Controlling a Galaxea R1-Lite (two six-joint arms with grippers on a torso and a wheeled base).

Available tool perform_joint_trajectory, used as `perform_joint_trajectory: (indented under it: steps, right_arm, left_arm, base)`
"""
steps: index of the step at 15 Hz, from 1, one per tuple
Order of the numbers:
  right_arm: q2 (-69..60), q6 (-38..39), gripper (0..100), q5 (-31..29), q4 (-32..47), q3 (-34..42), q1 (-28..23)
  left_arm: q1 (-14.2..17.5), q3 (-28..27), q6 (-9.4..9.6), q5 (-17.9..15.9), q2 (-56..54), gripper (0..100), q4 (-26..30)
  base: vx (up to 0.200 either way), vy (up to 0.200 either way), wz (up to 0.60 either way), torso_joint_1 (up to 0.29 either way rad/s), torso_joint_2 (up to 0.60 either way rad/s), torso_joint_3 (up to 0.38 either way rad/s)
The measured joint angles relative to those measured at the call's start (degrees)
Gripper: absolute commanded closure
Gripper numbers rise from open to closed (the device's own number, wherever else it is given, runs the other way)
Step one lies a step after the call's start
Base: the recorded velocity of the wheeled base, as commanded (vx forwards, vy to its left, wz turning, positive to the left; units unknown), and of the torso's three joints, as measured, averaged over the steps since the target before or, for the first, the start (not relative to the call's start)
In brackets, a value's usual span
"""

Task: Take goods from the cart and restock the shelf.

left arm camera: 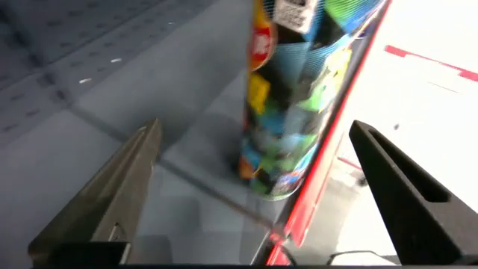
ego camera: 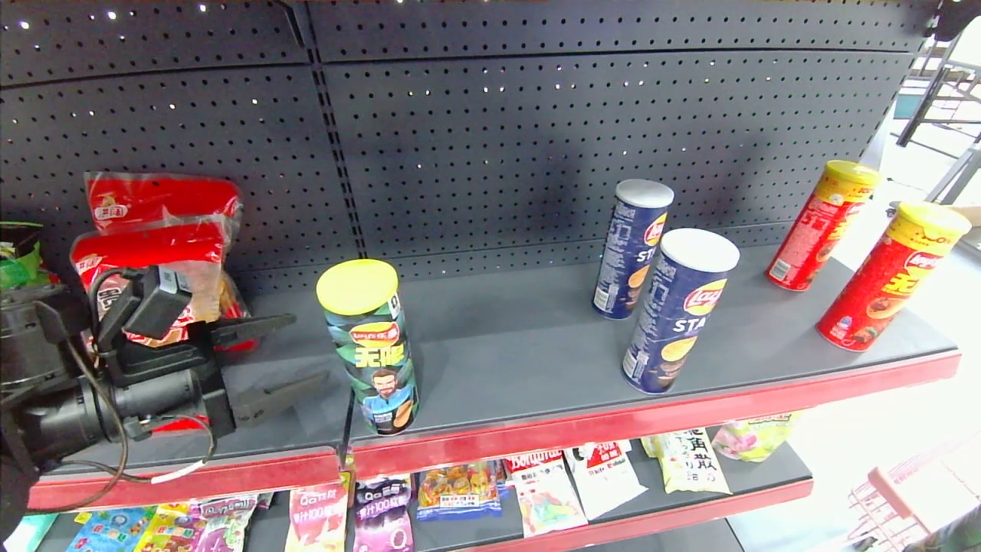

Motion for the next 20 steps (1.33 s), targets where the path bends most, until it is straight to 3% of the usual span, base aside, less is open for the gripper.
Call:
perform_joint_trajectory:
  steps: [2, 4, 5, 6, 7, 8, 9, 11, 13, 17, 19, 20]
  right_arm:
    - [0.0, 0.0, 100, 0.2, 0.3, 0.2, 0.0]
    - [0.2, 0.0, 100, 0.0, 0.4, 0.5, 0.0]
    - [0.4, -0.1, 100, -0.1, 0.4, 0.6, 0.0]
    - [0.8, -0.4, 100, -0.4, 0.4, 0.3, 0.0]
    - [1.2, -1.0, 100, -1.3, 0.3, -0.2, -0.2]
    - [2.0, -1.6, 100, -2.1, 0.4, -1.0, -0.7]
    - [3.2, -1.7, 100, -1.7, -0.1, -1.5, -0.9]
    - [6.7, -0.6, 100, -0.9, -3.9, -2.0, -1.1]
    - [9.0, -0.2, 100, -0.3, -4.6, -2.4, -1.1]
    - [11.1, -1.3, 100, 5.7, -4.6, -1.9, -0.9]
    - [11.4, -1.5, 100, 6.5, -4.7, -2.3, -0.8]
    - [11.4, -1.6, 100, 6.7, -4.7, -2.4, -0.7]
  left_arm:
    - [3.1, 0.9, 0.0, 1.6, -2.0, 0, 0.0]
    - [5.5, 1.1, -0.06, 9.1, -3.9, 0, 0.0]
    - [6.1, 1.2, -0.27, 15.2, -4.8, 0, 0.0]
    - [6.4, 1.4, -1.28, 24.2, -6.0, 0, 0.2]
    - [6.4, 1.4, -2.71, 31.1, -7.1, 0, 0.5]
    - [6.1, 1.5, -4.84, 38.1, -8.6, 0, 1.9]
    - [5.6, 1.5, -7.23, 42.2, -10.3, 0, 4.4]
    - [5.1, 1.3, -10.18, 43.9, -15.2, 0, 13.8]
    - [4.9, 0.8, -11.14, 43.5, -22.3, 0, 26.6]
    - [4.6, -0.4, -10.75, 35.9, -42.1, 0, 54.4]
    - [3.4, -0.3, -10.22, 31.0, -51.1, 0, 62.5]
    - [2.1, 0.2, -10.02, 30.2, -53.7, 0, 63.5]
  base:
    - [0.0, 0.0, 0.0, 0.0, 0.0, 0.0]
    - [0.0, 0.0, 0.0, 0.0, 0.0, 0.0]
    - [0.0, 0.0, 0.0, 0.0, 0.0, 0.0]
    - [0.0, 0.0, 0.0, 0.0, 0.0, 0.0]
    - [0.0, 0.0, 0.0, 0.0, 0.0, 0.0]
    - [0.0, 0.0, 0.0, 0.0, 0.0, 0.0]
    - [0.0, 0.0, 0.0, 0.0, 0.0, 0.0]
    - [0.0, 0.0, 0.0, 0.0, 0.0, 0.0]
    - [0.0, 0.0, 0.0, 0.0, 0.0, 0.0]
    - [0.0, 0.0, 0.0, 0.0, 0.0, 0.0]
    - [0.0, 0.0, 0.0, 0.0, 0.0, 0.0]
    - [0.0, 0.0, 0.0, 0.0, 0.0, 0.0]
